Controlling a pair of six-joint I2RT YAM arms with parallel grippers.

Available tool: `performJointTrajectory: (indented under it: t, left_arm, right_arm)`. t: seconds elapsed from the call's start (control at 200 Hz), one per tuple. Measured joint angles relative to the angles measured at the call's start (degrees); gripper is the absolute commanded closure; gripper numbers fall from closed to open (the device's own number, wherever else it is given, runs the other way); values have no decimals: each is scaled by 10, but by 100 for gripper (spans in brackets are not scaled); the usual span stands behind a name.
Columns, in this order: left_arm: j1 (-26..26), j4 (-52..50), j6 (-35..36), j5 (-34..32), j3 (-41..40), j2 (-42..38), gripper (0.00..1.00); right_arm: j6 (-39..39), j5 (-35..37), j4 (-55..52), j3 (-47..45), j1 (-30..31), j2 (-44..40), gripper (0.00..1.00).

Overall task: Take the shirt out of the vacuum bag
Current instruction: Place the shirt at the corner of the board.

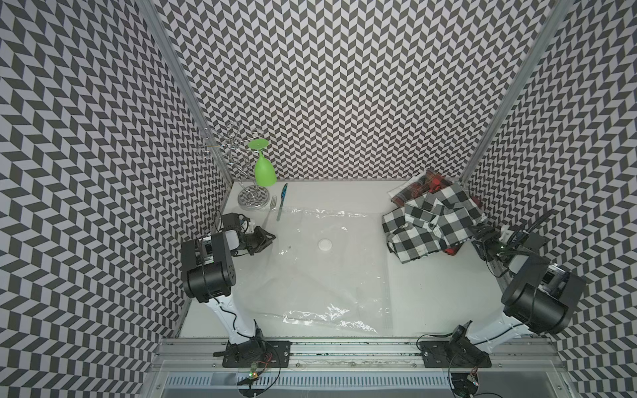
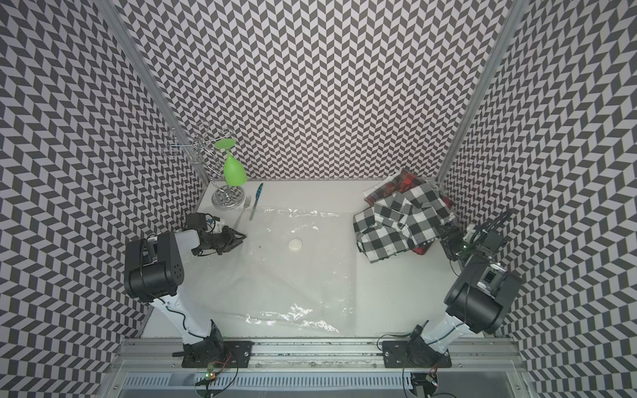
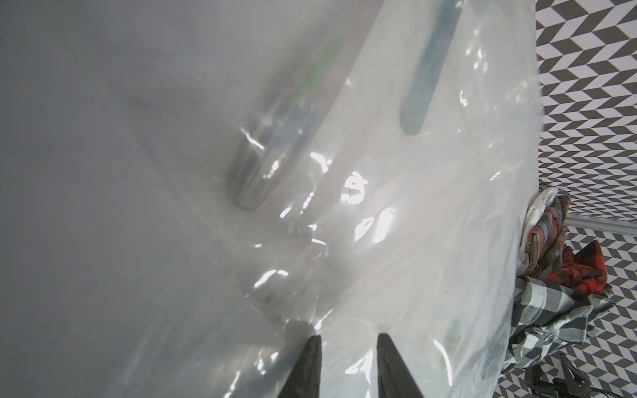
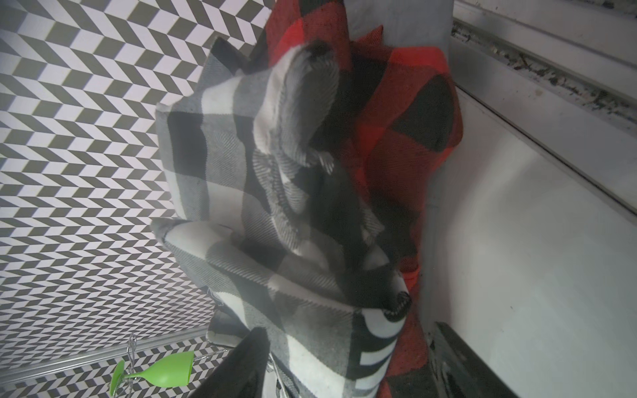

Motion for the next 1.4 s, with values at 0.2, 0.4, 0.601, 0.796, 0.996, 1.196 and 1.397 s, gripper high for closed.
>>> performJointTrajectory:
  t: [0.2,0.4,0.601,0.796,0.996,1.196,1.397]
  left_arm:
    - [0,0,0,0,0,0,68]
    - [-1,0,0,0,0,0,68]
    - [-4,0,0,-1,0,0,68]
    - [-5,0,0,-1,0,0,68]
    - [-5,0,0,-1,0,0,68]
    - [-5,0,0,-1,0,0,68]
    - [-5,0,0,-2,0,-1,68]
  right_arm:
    - [16,-10,28,0,1,18,32]
    - [30,-26,50,0,7,27,55]
    - [32,-46,53,20,11,34,88]
    - [24,-62,21,52,12,32,100]
    - [21,-78,-14,94,13,16,100]
    - [22,-99,-35,163,27,12,100]
    - [42,-107,-27,224,50,20,100]
